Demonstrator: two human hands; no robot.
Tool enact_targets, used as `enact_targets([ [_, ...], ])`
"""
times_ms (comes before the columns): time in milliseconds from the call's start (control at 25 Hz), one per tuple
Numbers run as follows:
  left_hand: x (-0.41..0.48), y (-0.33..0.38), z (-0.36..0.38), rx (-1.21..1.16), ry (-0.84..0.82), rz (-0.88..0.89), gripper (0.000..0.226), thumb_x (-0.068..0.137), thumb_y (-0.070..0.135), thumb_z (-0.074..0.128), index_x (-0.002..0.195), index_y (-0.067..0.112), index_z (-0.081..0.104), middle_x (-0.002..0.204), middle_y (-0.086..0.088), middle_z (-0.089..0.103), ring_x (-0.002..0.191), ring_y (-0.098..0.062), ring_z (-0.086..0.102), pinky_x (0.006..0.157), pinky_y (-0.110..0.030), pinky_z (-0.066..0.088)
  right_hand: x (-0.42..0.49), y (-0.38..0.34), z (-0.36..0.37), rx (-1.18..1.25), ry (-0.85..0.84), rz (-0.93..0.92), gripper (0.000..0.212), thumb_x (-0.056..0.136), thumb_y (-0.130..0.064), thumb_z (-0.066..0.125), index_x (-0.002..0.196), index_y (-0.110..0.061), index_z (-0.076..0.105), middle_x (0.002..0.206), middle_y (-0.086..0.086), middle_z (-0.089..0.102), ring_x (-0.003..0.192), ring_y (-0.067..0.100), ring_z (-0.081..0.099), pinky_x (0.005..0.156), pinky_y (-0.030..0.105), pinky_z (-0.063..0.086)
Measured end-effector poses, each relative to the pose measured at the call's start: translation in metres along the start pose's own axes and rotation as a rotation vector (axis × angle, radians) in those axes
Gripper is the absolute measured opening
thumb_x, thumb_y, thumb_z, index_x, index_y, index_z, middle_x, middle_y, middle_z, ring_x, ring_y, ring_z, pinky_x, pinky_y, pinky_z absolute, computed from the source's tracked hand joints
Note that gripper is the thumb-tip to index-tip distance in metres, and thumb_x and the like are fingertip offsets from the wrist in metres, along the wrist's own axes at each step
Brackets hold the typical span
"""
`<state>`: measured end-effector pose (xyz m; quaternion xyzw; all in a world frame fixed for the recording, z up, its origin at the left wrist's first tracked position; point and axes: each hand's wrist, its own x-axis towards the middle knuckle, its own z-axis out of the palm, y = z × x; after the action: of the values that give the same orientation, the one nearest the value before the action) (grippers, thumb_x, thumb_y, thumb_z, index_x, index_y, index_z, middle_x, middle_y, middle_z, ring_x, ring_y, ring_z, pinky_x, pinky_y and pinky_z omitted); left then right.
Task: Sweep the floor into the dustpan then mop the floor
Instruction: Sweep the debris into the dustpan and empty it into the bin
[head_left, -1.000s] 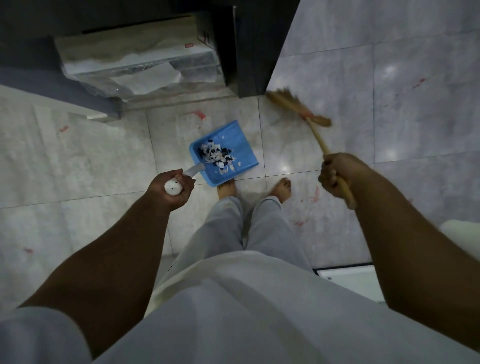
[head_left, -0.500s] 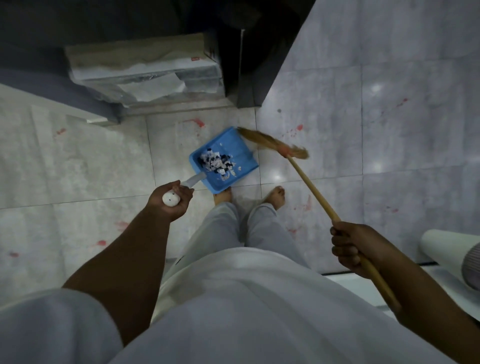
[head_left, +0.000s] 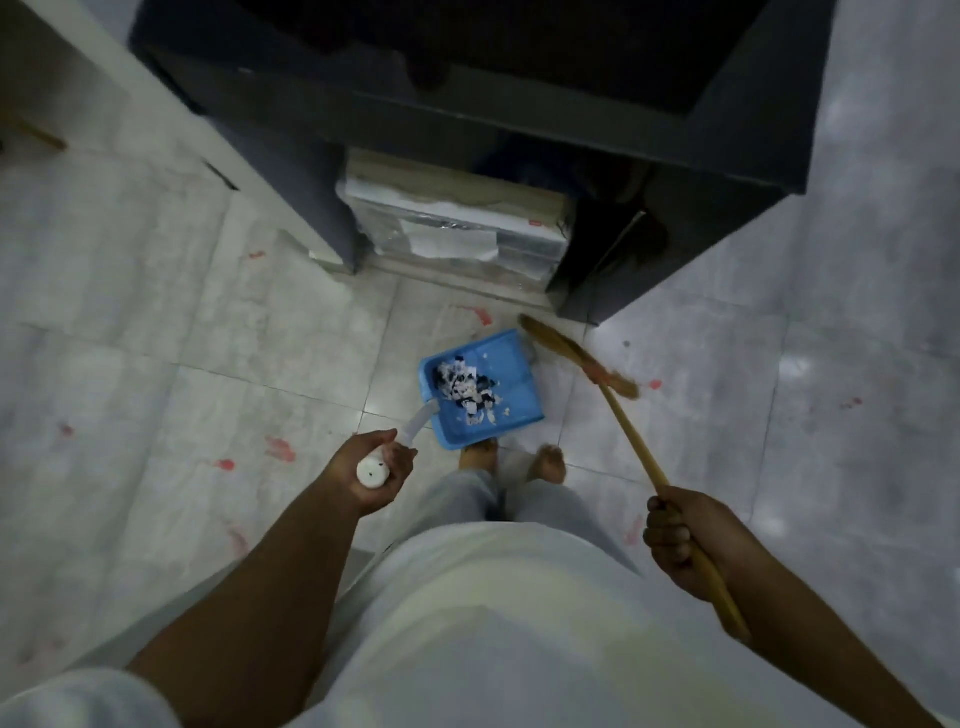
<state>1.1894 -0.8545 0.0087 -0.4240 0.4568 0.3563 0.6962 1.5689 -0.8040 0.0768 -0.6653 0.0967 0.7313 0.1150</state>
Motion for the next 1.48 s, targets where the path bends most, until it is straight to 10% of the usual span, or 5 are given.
enact_targets([
  [680, -0.078, -0.05, -0.1, -0.759, -0.283, 0.355, 0.028, 0.078, 0.008, 0.054, 0.103, -0.002, 0.046, 0.052, -0.005, 0.045, 0.032, -0.012, 0.05, 0.034, -0.017, 0.047, 0.0, -0.035, 0.221, -0.594, -0.258, 0.141, 0.031, 0.1, -0.021, 0.038, 0.069, -0.016, 0.041, 0.043, -0.006, 0.035, 0.031, 0.005, 0.034, 0.026, 0.015, 0.028],
  [1480, -0.206, 0.171, -0.214, -1.014, -0.39, 0.527, 0.024, 0.097, 0.015, 0.048, 0.119, 0.007, 0.041, 0.071, -0.003, 0.042, 0.035, -0.013, 0.052, 0.033, -0.019, 0.048, -0.011, 0.104, 0.579, -0.783, -0.312, 0.119, 0.044, 0.099, -0.025, 0.038, 0.056, -0.016, 0.041, 0.039, -0.006, 0.036, 0.028, 0.004, 0.035, 0.026, 0.012, 0.029],
])
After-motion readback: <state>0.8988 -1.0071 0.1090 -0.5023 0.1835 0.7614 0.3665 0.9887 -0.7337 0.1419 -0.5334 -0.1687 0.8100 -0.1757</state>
